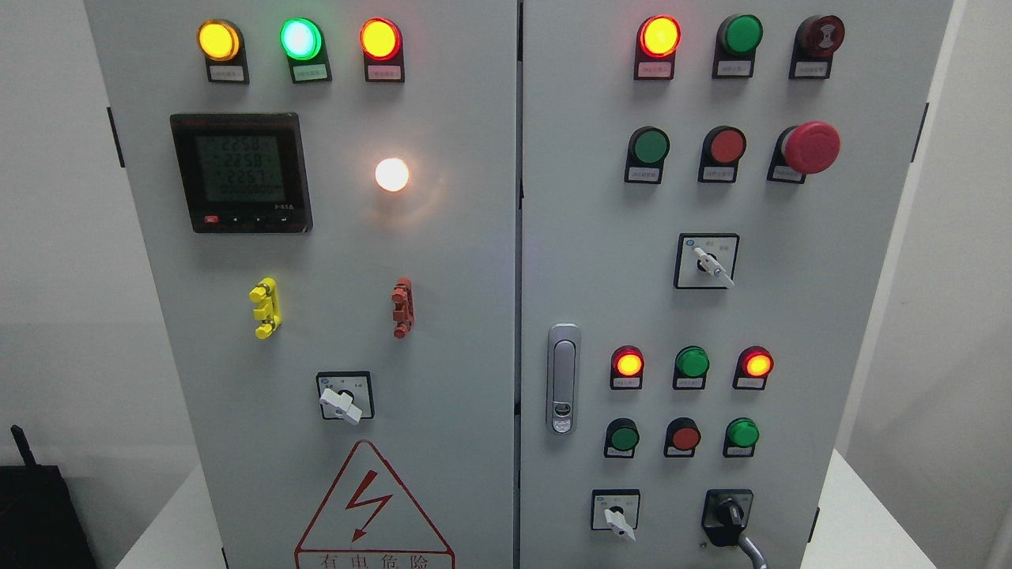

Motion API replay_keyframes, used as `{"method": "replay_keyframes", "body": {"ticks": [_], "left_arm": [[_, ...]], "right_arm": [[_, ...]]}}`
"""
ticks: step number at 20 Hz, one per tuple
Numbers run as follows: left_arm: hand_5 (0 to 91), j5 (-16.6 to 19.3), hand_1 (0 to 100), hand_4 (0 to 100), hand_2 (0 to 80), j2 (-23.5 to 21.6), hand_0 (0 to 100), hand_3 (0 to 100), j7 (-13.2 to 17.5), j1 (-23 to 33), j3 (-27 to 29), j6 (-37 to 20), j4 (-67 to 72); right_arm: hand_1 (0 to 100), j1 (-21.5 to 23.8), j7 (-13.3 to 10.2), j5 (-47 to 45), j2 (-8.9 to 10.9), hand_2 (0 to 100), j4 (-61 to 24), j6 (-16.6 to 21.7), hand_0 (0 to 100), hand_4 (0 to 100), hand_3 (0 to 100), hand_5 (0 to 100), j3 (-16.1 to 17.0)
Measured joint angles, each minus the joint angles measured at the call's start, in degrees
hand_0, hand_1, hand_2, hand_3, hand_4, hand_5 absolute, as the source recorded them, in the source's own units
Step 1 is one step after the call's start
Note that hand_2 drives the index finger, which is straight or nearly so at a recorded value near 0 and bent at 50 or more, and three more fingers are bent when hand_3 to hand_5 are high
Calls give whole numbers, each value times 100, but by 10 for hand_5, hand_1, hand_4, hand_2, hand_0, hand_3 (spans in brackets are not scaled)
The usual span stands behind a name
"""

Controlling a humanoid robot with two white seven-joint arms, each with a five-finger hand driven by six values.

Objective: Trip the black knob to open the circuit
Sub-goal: 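Raise the right hand up to the black rotary knob, then grip the black knob with the right hand and twist it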

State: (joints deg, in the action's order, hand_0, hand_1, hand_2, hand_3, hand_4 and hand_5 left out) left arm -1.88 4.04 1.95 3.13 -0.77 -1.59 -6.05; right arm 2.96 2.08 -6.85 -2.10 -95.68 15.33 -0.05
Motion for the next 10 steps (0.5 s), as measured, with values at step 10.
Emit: {"method": "replay_keyframes", "body": {"ticks": [10], "left_arm": [[0, 0, 389, 0, 0, 0, 120, 0, 0, 0, 0, 0, 0]], "right_arm": [[827, -54, -14, 0, 0, 0, 9, -83, 767, 963, 905, 991, -27]]}}
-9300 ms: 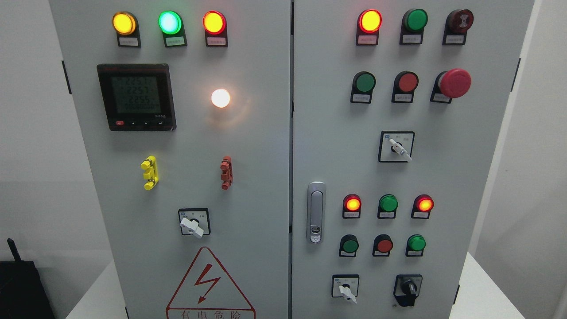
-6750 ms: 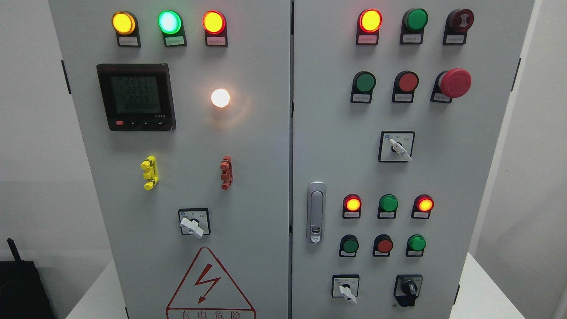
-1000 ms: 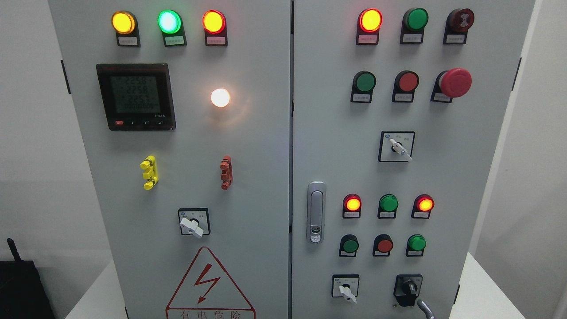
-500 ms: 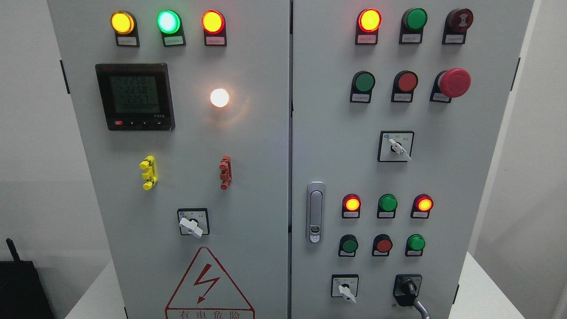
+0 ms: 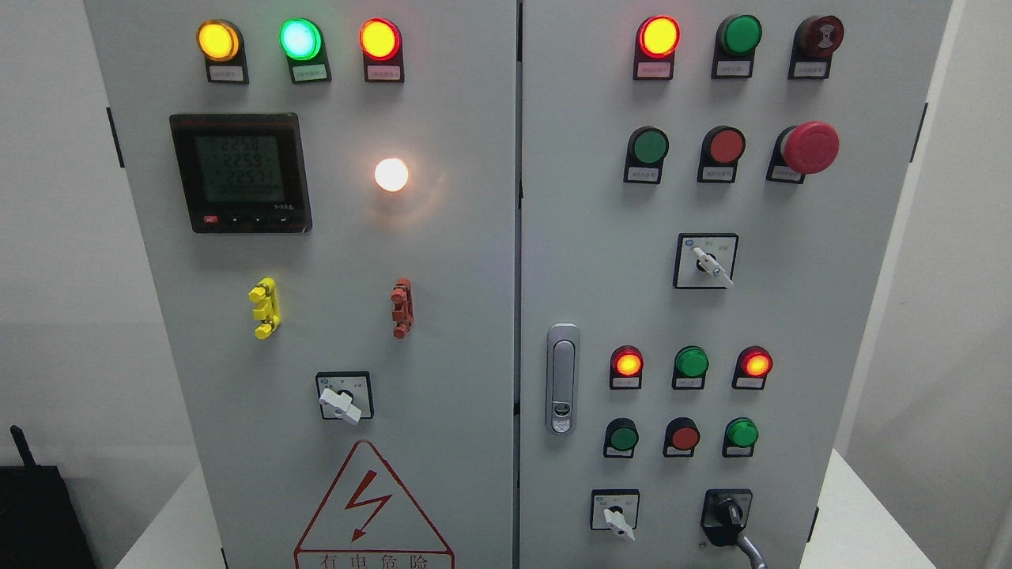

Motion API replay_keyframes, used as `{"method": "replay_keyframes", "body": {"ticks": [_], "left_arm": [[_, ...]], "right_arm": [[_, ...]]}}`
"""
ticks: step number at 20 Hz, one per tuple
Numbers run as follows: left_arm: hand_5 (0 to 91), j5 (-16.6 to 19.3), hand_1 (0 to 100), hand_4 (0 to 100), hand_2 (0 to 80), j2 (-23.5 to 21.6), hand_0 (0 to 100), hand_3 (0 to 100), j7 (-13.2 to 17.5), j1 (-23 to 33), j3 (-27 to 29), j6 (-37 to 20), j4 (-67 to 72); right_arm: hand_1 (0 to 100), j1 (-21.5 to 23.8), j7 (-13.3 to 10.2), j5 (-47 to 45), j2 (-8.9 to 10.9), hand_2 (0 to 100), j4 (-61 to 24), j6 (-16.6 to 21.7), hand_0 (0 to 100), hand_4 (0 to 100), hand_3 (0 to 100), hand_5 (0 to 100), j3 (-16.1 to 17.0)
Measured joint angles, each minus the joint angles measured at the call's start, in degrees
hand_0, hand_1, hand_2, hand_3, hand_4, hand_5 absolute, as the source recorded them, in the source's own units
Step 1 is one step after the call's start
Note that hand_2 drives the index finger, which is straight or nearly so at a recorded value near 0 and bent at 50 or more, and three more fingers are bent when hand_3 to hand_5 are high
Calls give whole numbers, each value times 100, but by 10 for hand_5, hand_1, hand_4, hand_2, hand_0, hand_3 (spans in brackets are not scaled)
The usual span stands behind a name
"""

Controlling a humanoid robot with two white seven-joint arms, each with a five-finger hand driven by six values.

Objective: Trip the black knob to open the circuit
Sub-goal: 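Grip the black knob with the right hand and twist it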

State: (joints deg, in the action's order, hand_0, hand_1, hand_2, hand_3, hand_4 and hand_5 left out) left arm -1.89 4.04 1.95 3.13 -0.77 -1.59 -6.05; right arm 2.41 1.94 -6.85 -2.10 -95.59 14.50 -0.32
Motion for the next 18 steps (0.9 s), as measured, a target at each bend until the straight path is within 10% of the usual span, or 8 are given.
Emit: {"method": "replay_keyframes", "body": {"ticks": [18], "left_arm": [[0, 0, 389, 0, 0, 0, 120, 0, 0, 0, 0, 0, 0]], "right_arm": [[827, -3, -71, 1, 1, 0, 1, -10, 768, 964, 907, 991, -152]]}}
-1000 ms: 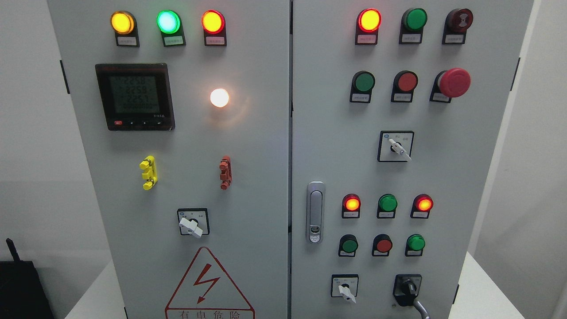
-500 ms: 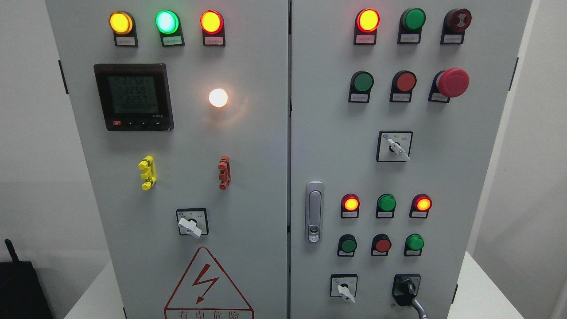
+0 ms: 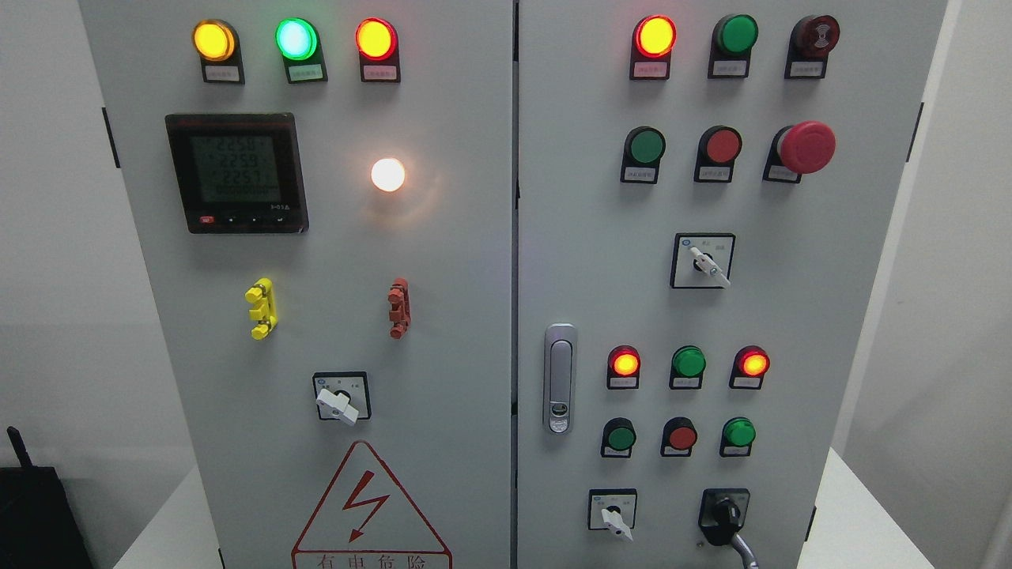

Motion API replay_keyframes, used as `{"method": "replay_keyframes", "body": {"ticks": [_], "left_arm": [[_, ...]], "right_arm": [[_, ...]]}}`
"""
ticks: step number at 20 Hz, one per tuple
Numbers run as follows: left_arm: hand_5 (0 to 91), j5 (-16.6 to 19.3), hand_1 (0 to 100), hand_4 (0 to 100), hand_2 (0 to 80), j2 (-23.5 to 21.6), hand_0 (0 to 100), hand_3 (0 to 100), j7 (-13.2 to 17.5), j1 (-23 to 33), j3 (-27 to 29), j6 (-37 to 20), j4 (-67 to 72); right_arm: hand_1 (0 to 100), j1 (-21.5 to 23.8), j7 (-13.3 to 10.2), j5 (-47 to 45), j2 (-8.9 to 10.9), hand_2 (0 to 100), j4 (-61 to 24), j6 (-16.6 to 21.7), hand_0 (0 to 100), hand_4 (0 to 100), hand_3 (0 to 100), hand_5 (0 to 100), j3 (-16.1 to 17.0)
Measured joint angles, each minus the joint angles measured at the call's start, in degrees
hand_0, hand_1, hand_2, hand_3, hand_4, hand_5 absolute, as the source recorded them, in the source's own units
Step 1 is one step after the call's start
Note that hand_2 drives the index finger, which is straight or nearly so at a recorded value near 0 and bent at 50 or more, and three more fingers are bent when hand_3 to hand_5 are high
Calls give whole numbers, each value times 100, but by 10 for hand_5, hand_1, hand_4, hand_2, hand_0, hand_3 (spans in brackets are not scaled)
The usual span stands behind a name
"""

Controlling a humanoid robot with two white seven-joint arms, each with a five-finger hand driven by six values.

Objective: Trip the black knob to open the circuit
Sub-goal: 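Grip the black knob with the right hand and twist it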

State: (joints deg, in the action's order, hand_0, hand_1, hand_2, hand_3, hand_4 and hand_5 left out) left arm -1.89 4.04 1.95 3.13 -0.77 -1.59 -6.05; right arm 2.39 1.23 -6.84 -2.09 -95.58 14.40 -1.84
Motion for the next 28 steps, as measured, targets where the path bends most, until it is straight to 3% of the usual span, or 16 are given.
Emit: {"method": "replay_keyframes", "body": {"ticks": [28], "left_arm": [[0, 0, 389, 0, 0, 0, 120, 0, 0, 0, 0, 0, 0]], "right_arm": [[828, -17, -48, -1, -12, 0, -16, -53, 770, 964, 907, 990, -137]]}}
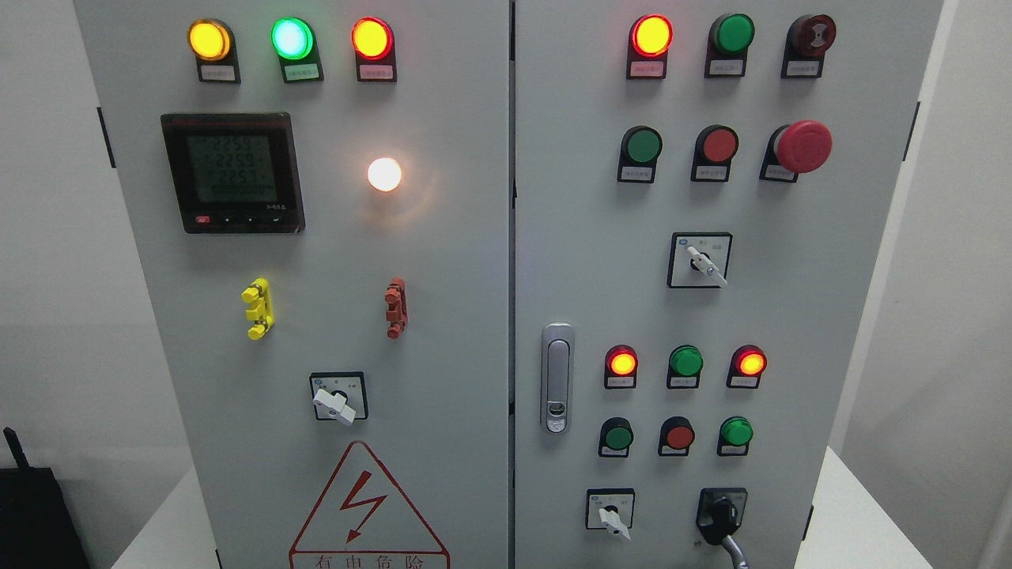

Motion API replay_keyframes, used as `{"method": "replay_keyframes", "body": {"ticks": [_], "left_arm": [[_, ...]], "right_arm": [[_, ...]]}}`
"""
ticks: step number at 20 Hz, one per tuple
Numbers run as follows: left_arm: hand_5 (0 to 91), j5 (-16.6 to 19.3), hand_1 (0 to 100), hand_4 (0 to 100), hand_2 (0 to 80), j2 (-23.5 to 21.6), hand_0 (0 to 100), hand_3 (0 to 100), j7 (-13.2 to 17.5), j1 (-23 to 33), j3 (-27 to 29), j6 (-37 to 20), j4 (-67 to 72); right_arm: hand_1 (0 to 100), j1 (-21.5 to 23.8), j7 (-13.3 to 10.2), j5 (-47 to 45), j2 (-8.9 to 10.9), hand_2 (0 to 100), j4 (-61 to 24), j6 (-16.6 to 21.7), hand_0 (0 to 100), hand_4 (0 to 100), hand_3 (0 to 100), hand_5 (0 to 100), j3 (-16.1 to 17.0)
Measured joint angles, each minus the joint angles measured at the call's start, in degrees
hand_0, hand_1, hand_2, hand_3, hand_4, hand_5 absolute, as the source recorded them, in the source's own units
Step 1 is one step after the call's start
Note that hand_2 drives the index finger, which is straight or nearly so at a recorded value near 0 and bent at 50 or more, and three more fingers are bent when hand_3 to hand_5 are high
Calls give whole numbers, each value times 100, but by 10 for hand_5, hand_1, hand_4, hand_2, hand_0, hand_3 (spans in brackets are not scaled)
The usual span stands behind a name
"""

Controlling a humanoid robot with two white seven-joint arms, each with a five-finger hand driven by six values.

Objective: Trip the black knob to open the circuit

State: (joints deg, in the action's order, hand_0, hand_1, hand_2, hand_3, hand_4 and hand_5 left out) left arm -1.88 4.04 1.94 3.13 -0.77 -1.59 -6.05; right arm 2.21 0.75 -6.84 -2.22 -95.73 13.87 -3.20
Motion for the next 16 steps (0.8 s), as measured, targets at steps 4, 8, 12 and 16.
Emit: {"method": "replay_keyframes", "body": {"ticks": [4, 8, 12, 16], "left_arm": [[0, 0, 389, 0, 0, 0, 120, 0, 0, 0, 0, 0, 0], [0, 0, 389, 0, 0, 0, 120, 0, 0, 0, 0, 0, 0], [0, 0, 389, 0, 0, 0, 120, 0, 0, 0, 0, 0, 0], [0, 0, 389, 0, 0, 0, 120, 0, 0, 0, 0, 0, 0]], "right_arm": [[828, -9, 0, 0, 0, 0, 1, -5, 770, 964, 907, 990, -2], [830, -23, 0, 0, 0, 0, 2, -14, 771, 964, 907, 989, -11], [831, -33, 0, 0, 0, 0, 2, -30, 771, 963, 906, 989, -13], [832, -36, 0, 0, 0, 0, 3, -32, 772, 963, 905, 989, -14]]}}
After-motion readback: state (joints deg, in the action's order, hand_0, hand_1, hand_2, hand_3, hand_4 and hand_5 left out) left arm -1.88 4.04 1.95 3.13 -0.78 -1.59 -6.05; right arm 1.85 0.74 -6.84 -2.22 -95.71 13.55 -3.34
